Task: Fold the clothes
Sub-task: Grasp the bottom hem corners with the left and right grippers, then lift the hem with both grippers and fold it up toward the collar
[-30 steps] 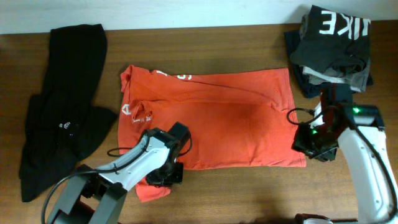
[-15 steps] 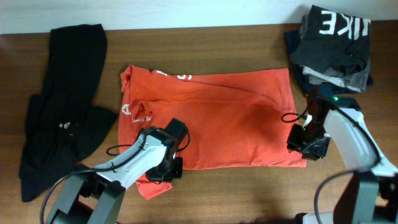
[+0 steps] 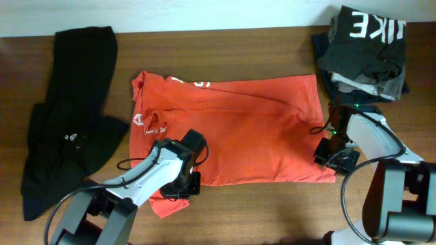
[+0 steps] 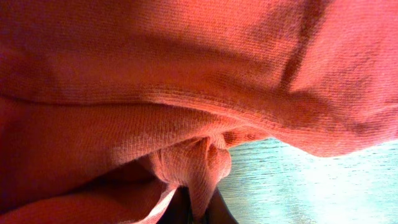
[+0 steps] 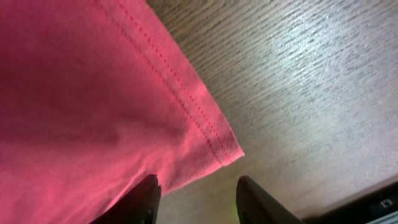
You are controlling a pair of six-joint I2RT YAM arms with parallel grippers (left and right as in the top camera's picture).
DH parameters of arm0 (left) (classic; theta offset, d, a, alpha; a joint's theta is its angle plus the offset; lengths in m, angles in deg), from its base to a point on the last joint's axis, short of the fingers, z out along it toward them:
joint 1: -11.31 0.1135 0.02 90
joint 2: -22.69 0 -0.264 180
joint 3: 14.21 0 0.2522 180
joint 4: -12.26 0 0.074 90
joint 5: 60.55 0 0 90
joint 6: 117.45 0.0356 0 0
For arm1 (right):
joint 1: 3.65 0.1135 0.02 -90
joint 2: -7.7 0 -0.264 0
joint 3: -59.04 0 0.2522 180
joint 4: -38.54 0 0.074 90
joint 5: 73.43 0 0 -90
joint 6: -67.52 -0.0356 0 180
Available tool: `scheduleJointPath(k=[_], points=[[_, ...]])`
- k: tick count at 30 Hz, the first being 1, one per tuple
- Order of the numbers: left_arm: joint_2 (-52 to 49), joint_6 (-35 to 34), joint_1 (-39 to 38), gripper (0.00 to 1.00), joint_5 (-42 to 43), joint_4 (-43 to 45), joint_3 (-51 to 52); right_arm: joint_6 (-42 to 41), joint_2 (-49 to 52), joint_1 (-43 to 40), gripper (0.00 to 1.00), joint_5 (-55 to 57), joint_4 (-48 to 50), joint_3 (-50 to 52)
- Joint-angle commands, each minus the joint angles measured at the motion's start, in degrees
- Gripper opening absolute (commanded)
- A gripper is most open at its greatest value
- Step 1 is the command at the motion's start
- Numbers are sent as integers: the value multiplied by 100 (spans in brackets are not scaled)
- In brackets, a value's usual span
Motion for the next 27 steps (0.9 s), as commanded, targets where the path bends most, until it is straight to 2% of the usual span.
scheduleJointPath(k=[1,5,16,23,25,27], points=[[-26,94,26,1,-26,33,-76,-184,26,22,45,160,35,133],[-26,94,26,1,-24,74,-76,-184,26,22,45,157,127,247],[-26,96,26,1,-26,79,-76,-184,26,22,56,94,365,640],[-26,96,26,1,-116,79,-76,-179,26,22,56,-190,691,866],[-26,94,26,1,-280,79,-76,-179,26,26,50,-275,800,946],[-26,96,28,1,-503,111,-76,-177,26,26,30,-271,846,966]])
